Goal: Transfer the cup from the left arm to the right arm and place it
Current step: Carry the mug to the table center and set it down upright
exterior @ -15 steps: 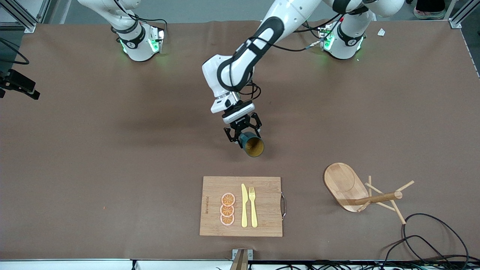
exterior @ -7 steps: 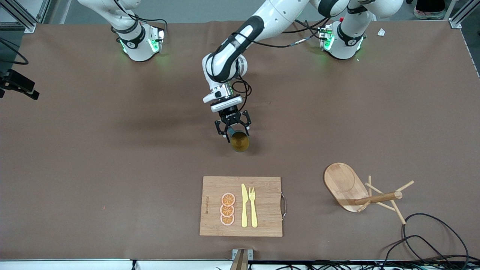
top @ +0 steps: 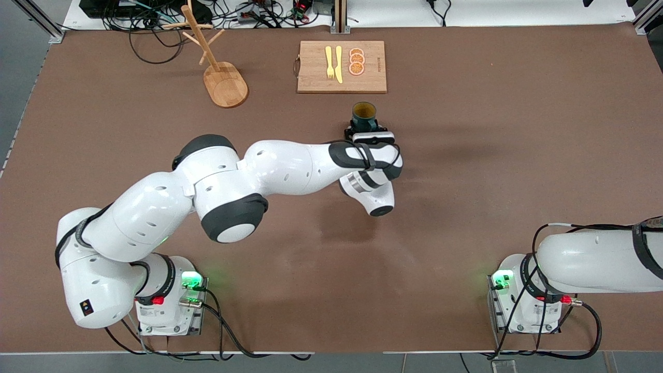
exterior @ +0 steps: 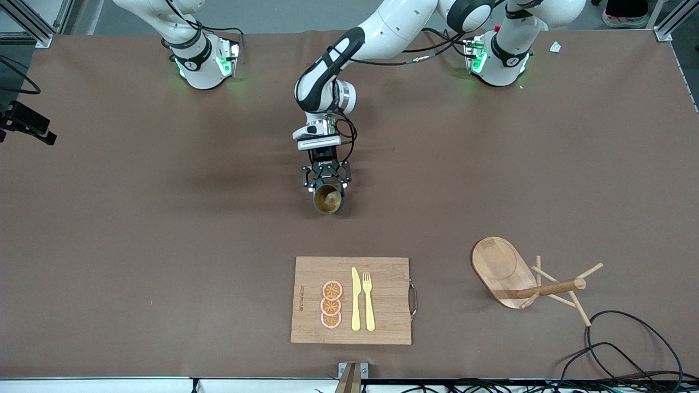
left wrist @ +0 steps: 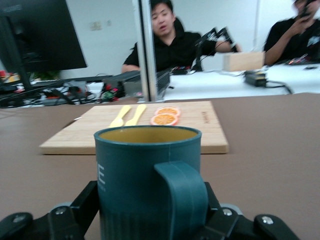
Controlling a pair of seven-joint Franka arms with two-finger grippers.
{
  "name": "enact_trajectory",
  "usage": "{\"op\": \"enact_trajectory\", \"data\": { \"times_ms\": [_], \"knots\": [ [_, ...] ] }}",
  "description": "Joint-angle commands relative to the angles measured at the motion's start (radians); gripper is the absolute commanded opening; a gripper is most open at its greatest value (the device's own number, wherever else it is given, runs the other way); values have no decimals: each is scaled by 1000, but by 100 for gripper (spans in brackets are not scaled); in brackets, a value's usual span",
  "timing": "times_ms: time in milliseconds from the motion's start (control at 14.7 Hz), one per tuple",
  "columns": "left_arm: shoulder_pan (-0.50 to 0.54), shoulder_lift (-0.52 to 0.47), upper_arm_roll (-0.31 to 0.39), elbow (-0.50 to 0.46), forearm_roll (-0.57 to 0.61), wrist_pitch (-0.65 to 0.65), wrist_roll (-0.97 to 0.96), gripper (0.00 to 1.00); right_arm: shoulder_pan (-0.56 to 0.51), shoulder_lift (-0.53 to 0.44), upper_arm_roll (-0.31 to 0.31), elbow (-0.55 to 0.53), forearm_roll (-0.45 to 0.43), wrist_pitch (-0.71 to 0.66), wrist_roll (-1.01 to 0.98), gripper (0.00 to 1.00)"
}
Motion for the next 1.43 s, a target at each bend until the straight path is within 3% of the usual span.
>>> {"op": "enact_trajectory", "data": {
  "times_ms": [0,136,477,749,953,1158,1362],
  "knots": [
    [-20,40,9,27,65,-51,-52,83,-24,-7,15,-9,2,8,-16,100],
    [-41,43,7,19,59,-71,-92,100,-24,-7,15,-9,2,8,-16,100],
    [-111,19,-49,-8,-54,-128,-149,100,-24,-7,15,-9,2,8,-16,100],
    [-115,-68,-229,-5,-280,-337,-117,100,-23,-5,15,-14,2,6,-13,100],
    [-115,-194,-273,-2,-465,-385,-10,100,-12,19,18,-32,4,15,1,100],
    [-105,-324,-266,-2,-630,-402,105,100,38,58,21,-32,4,24,94,100],
    [-28,-464,-263,-2,-736,-430,272,100,104,107,21,-32,6,32,193,100]
  ]
}}
